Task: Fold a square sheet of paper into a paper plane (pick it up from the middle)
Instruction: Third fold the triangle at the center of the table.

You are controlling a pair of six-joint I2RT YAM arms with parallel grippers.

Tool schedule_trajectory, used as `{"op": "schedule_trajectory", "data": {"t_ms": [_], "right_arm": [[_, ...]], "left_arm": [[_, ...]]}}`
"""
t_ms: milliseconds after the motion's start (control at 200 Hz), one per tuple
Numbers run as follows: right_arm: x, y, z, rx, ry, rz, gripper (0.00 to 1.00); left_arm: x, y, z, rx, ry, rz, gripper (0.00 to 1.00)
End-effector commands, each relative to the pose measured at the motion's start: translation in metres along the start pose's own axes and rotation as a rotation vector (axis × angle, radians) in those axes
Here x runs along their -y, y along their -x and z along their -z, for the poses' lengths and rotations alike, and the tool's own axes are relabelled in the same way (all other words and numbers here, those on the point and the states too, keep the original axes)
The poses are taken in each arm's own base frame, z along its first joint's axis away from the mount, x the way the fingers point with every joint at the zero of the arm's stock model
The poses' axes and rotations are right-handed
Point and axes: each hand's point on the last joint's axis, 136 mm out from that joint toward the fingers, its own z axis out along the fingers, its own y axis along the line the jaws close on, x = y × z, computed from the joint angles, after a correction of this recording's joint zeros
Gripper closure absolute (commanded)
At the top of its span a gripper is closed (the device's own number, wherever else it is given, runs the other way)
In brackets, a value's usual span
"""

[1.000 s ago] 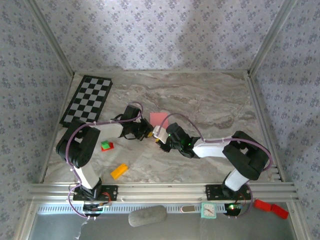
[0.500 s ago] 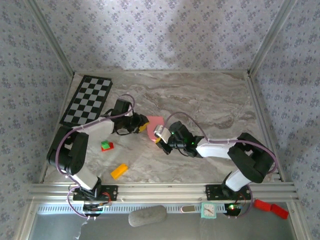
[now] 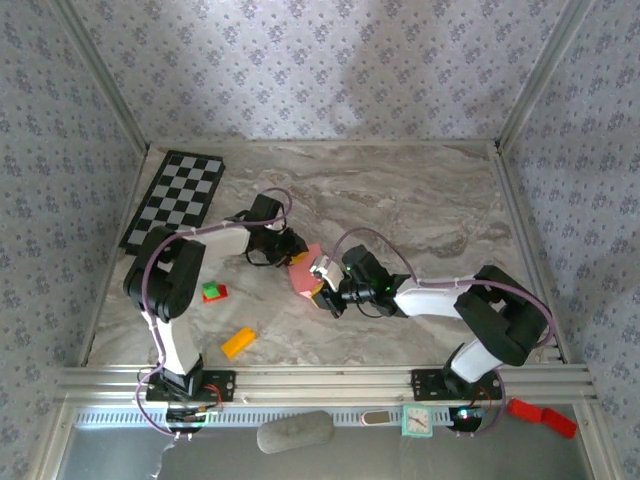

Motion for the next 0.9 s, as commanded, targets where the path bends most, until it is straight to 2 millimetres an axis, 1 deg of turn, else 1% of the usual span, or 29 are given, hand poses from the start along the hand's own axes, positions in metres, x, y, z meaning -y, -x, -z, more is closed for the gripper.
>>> {"op": "schedule_trajectory", "data": {"t_ms": [0,115,275,435,615,894], "right_arm": [[-0.001,0.0,0.001,0.009,0.015,-0.028,1.0],[0.003,0.001,0.0,0.01,-0.006,-0.029,1.0],[0.017,0.002,0.0,0.006,-0.076,-0.049,1.0],[0.033,0.005,0.002,0.025,-0.174,-0.065,1.0],[0.05,0.004,0.004,0.016,-0.27,-0.08,1.0],[0.054,0.002,0.001,-0.002,-0.277,-0.083,1.0]], "left_arm": [[-0.008,-0.003,-0.006,-0.023,0.082,-0.047,0.82],[-0.02,-0.004,-0.014,-0.037,0.145,-0.055,0.85],[-0.032,-0.008,-0.023,-0.063,0.197,-0.069,0.87],[-0.031,-0.011,-0.027,-0.09,0.193,-0.091,0.88],[-0.029,-0.012,-0.028,-0.098,0.187,-0.102,0.88],[-0.025,-0.013,-0.03,-0.112,0.16,-0.108,0.89]]}}
